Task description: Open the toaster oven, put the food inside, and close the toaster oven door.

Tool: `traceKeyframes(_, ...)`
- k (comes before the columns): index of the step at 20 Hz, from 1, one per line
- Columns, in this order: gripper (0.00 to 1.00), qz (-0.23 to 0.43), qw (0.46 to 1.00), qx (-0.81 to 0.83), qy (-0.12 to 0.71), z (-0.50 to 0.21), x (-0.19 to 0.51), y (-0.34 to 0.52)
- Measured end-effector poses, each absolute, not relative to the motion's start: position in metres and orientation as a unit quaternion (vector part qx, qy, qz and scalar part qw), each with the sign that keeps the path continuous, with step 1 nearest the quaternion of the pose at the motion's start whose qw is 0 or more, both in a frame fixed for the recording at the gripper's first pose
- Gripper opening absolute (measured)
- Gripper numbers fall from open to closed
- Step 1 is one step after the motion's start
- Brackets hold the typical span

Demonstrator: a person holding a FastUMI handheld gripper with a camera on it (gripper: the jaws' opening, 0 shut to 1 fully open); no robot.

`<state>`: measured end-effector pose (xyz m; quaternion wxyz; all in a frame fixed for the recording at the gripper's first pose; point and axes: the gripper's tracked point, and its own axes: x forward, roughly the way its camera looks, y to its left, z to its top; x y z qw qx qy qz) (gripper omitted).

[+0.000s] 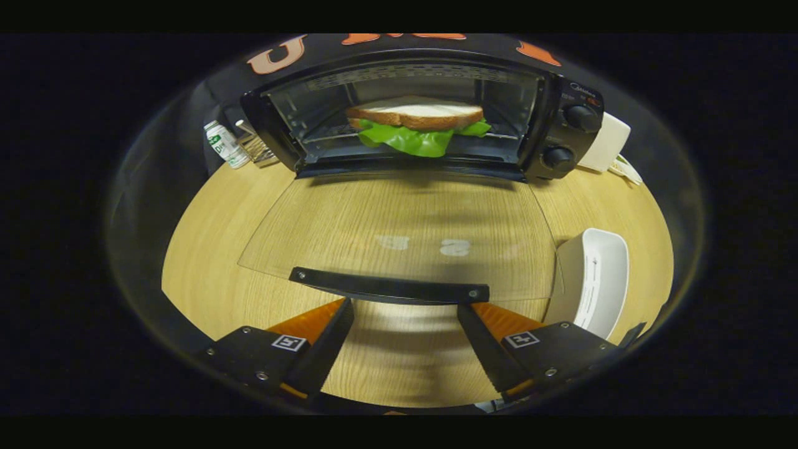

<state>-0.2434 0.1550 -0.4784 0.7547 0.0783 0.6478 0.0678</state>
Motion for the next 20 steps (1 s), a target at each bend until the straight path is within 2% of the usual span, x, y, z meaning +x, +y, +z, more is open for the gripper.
traceKeyframes(10, 0.99, 0.086, 0.810, 0.095, 0.573, -0.424, -0.191, 0.148)
traceKeyframes(20, 0.99, 0.048, 0.846, 0.110, 0.519, -0.397, -0.102, 0.138)
